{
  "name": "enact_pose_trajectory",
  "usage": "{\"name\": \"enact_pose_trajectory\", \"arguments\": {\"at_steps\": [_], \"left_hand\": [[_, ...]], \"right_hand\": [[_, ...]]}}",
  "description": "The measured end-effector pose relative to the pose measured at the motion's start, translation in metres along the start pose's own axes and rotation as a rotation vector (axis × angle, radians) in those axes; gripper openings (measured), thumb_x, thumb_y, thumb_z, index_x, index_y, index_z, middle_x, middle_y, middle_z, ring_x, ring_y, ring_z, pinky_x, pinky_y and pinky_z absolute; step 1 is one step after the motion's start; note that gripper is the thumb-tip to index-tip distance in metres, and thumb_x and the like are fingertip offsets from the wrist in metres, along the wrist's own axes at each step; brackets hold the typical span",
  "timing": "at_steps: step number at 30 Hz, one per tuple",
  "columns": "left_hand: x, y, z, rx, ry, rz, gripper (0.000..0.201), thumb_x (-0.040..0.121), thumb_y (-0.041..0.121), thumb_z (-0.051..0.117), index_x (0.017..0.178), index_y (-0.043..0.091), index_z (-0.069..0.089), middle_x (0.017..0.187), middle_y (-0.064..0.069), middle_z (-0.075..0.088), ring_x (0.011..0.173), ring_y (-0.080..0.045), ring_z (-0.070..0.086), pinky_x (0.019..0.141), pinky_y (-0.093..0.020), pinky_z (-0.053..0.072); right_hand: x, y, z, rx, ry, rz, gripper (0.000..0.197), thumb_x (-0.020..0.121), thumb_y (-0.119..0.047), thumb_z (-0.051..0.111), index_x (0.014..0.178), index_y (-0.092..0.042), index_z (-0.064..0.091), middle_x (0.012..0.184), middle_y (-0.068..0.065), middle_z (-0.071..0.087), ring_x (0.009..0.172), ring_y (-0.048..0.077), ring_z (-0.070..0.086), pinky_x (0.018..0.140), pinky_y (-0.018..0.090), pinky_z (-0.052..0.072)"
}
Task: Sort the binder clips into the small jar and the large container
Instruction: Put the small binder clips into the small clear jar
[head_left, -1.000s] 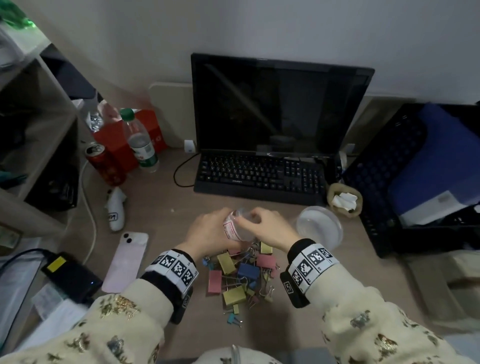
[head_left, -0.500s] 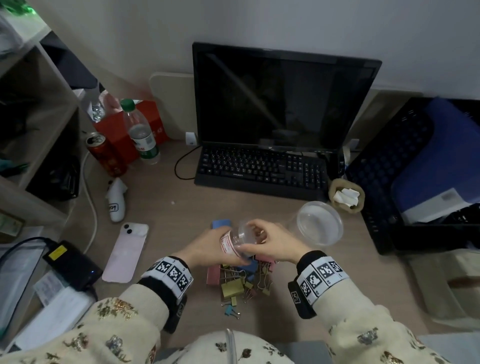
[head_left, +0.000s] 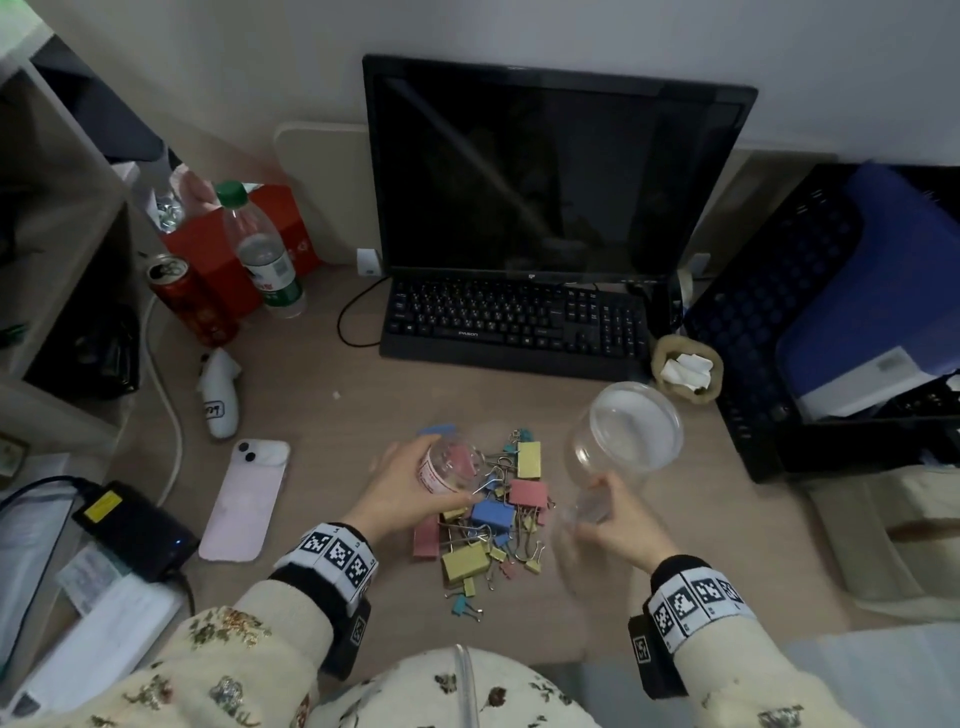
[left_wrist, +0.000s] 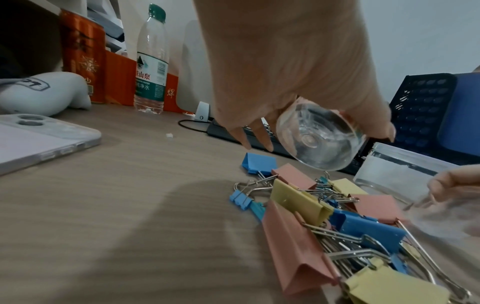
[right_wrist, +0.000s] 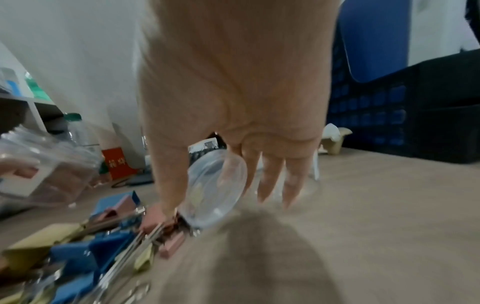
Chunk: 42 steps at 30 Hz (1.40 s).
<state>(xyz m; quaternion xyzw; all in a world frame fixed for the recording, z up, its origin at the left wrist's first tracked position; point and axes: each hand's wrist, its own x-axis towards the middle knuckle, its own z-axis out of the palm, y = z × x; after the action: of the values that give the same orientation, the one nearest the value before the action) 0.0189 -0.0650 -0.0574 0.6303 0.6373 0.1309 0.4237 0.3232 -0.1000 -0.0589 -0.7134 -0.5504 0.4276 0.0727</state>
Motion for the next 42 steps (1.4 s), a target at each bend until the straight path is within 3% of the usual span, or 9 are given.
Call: {"name": "enact_pose_trajectory", "arguments": {"at_steps": [3,7,10,12,17,20,31,35,42], "left_hand": [[-0.002,-0.002,0.0,0.009,-0.004,0.036,0.08,0.055,0.069,0.078,0.125,0.045,0.046,0.128,0.022,0.052,0.126,-0.009,0.042,0.11,-0.043,0.031],[-0.008,-0.003,-0.002,0.016,0.006,0.037,0.075,0.061,0.052,0.084,0.124,0.042,0.044,0.126,0.02,0.05,0.123,-0.009,0.042,0.11,-0.042,0.033],[-0.011,-0.007,-0.001,0.013,0.018,0.043,0.077,0.06,0.055,0.084,0.124,0.043,0.044,0.127,0.017,0.051,0.122,-0.011,0.043,0.107,-0.042,0.034],[-0.012,-0.007,0.0,-0.006,0.011,0.037,0.077,0.059,0.055,0.084,0.123,0.043,0.044,0.124,0.017,0.05,0.12,-0.011,0.042,0.106,-0.041,0.035],[-0.014,-0.012,0.004,-0.026,-0.041,0.047,0.081,0.053,0.062,0.082,0.122,0.044,0.044,0.125,0.017,0.053,0.123,-0.013,0.043,0.105,-0.043,0.037],[-0.017,-0.012,0.005,-0.002,-0.042,0.045,0.081,0.059,0.05,0.087,0.127,0.039,0.044,0.118,0.016,0.047,0.121,-0.015,0.041,0.106,-0.043,0.036],[-0.018,-0.019,0.008,0.016,-0.088,0.066,0.084,0.058,0.052,0.087,0.129,0.041,0.042,0.128,0.006,0.049,0.123,-0.017,0.039,0.104,-0.042,0.036],[-0.017,-0.02,0.006,0.002,-0.089,0.067,0.085,0.057,0.053,0.087,0.128,0.042,0.042,0.127,0.006,0.05,0.122,-0.017,0.039,0.101,-0.04,0.038],[-0.015,-0.017,0.008,0.046,-0.077,0.073,0.086,0.06,0.05,0.086,0.132,0.038,0.042,0.131,0.003,0.05,0.125,-0.02,0.039,0.103,-0.042,0.037]], "right_hand": [[-0.002,0.011,0.011,0.028,0.075,0.004,0.072,0.067,-0.043,0.082,0.125,-0.028,0.043,0.129,-0.006,0.053,0.118,0.015,0.052,0.098,0.037,0.045],[-0.01,0.012,0.026,-0.191,0.123,-0.038,0.089,0.068,-0.049,0.08,0.14,-0.027,0.033,0.152,-0.003,0.022,0.14,0.022,0.022,0.117,0.044,0.023],[-0.018,0.004,0.03,-0.185,0.187,-0.13,0.052,0.075,-0.037,0.077,0.116,-0.038,0.045,0.128,-0.006,0.034,0.125,0.018,0.033,0.11,0.039,0.032],[-0.022,-0.003,0.032,-0.145,0.038,-0.2,0.037,0.078,-0.025,0.075,0.103,-0.038,0.05,0.116,-0.013,0.044,0.114,0.012,0.046,0.101,0.033,0.041],[-0.031,-0.011,0.054,-0.308,-0.184,-0.302,0.04,0.08,-0.02,0.07,0.117,-0.026,0.06,0.126,-0.013,0.046,0.106,0.008,0.051,0.089,0.031,0.05],[-0.03,-0.012,0.07,-0.384,-0.124,-0.301,0.044,0.08,-0.022,0.069,0.123,-0.021,0.057,0.137,-0.005,0.038,0.115,0.015,0.048,0.089,0.029,0.049],[-0.026,-0.018,0.072,-0.376,0.004,-0.213,0.025,0.081,-0.017,0.062,0.104,-0.022,0.054,0.106,-0.007,0.05,0.087,0.015,0.053,0.076,0.034,0.052],[-0.027,-0.018,0.065,-0.279,0.068,-0.167,0.034,0.086,-0.016,0.06,0.118,-0.024,0.052,0.106,-0.003,0.058,0.086,0.016,0.059,0.075,0.036,0.053],[-0.028,-0.047,0.038,-0.072,0.349,-0.225,0.024,0.089,-0.017,0.063,0.113,-0.021,0.059,0.089,-0.011,0.06,0.081,0.009,0.062,0.074,0.031,0.054]]}}
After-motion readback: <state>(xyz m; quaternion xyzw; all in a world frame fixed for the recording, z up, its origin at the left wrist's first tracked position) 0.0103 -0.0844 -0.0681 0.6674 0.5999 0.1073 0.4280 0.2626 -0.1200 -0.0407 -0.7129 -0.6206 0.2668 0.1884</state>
